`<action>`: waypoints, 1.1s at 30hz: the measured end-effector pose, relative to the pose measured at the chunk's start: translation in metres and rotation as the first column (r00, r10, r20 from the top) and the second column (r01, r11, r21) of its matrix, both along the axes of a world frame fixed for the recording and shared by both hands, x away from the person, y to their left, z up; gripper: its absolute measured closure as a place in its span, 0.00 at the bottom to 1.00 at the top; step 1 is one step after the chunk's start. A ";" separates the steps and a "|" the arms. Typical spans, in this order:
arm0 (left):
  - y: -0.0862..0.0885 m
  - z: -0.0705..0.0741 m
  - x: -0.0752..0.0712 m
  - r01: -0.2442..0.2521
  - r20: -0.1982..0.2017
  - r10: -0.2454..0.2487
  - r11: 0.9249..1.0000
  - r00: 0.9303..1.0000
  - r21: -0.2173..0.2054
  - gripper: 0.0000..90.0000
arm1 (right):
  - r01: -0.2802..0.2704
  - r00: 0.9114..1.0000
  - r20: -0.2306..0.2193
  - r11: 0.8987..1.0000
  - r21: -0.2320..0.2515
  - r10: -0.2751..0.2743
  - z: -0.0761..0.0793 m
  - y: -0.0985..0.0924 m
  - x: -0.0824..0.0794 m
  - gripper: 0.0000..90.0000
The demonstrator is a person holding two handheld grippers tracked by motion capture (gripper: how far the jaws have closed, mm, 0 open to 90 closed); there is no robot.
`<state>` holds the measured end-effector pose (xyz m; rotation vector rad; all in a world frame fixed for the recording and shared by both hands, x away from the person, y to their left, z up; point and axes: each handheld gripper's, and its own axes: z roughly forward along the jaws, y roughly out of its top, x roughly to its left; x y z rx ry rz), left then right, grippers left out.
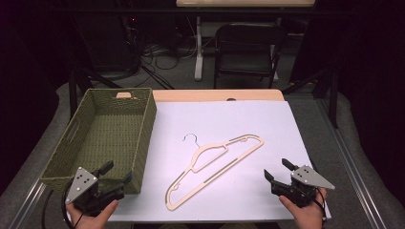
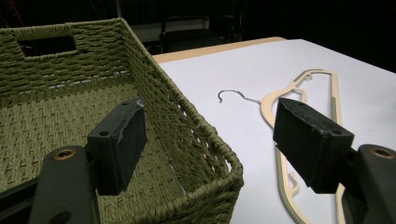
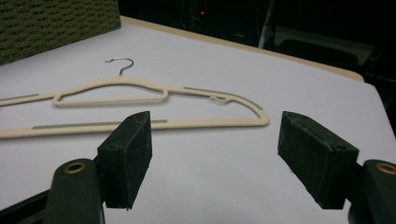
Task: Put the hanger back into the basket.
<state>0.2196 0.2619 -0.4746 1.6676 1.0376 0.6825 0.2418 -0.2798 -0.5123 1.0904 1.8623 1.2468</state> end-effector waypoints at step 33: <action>-0.004 0.015 0.025 0.002 -0.084 0.000 1.000 0.996 0.023 0.26 | -0.136 0.981 -0.163 0.978 -0.159 0.109 0.031 0.023 0.043 0.43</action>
